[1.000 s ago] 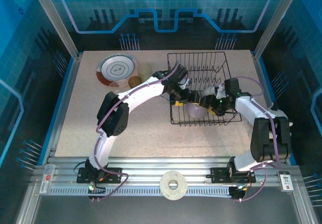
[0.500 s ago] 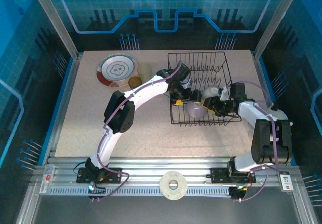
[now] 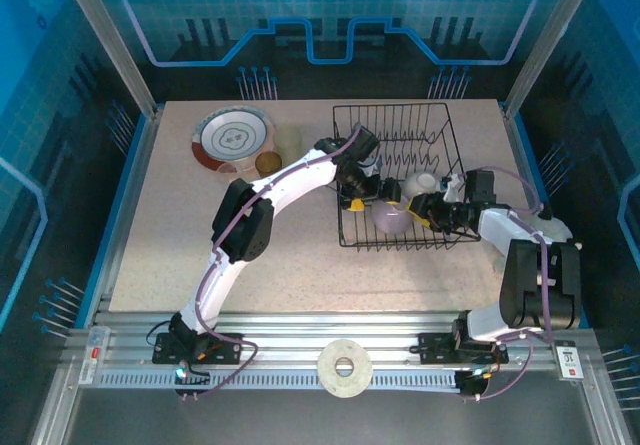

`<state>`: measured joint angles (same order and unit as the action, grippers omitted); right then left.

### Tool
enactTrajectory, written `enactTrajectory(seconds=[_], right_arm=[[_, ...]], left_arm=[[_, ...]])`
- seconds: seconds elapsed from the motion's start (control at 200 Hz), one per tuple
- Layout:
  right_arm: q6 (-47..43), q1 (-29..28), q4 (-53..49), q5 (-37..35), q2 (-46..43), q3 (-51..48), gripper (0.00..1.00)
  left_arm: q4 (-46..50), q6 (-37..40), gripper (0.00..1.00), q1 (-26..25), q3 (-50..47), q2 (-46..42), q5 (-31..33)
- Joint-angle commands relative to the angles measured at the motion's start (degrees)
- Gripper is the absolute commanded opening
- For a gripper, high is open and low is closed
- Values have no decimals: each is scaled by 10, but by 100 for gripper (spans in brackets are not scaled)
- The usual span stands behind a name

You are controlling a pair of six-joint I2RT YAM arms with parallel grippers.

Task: Unload the mixed dishes from the dish rack
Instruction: Pick up the bowl from the dish rack.

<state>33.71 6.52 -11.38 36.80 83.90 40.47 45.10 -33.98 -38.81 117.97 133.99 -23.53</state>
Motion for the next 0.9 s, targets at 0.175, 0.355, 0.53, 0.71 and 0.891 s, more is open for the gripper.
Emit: enactTrajectory(seconds=[0.175, 0.355, 0.53, 0.71, 0.891], right_arm=[[5, 17, -72, -127, 45, -43, 40], [10, 17, -65, -120, 50, -43, 40], [12, 17, -63, -117, 50, -41, 40], [14, 17, -66, -106, 44, -34, 40], [15, 17, -80, -104, 25, -22, 40]], left_arm=[[-81, -76, 99, 4, -65, -24, -79], [-154, -122, 96, 4, -113, -49, -110], [-231, -165, 91, 4, -165, -76, -125], [-345, -221, 80, 5, -223, -99, -147], [-434, -268, 68, 3, -257, -107, -161]])
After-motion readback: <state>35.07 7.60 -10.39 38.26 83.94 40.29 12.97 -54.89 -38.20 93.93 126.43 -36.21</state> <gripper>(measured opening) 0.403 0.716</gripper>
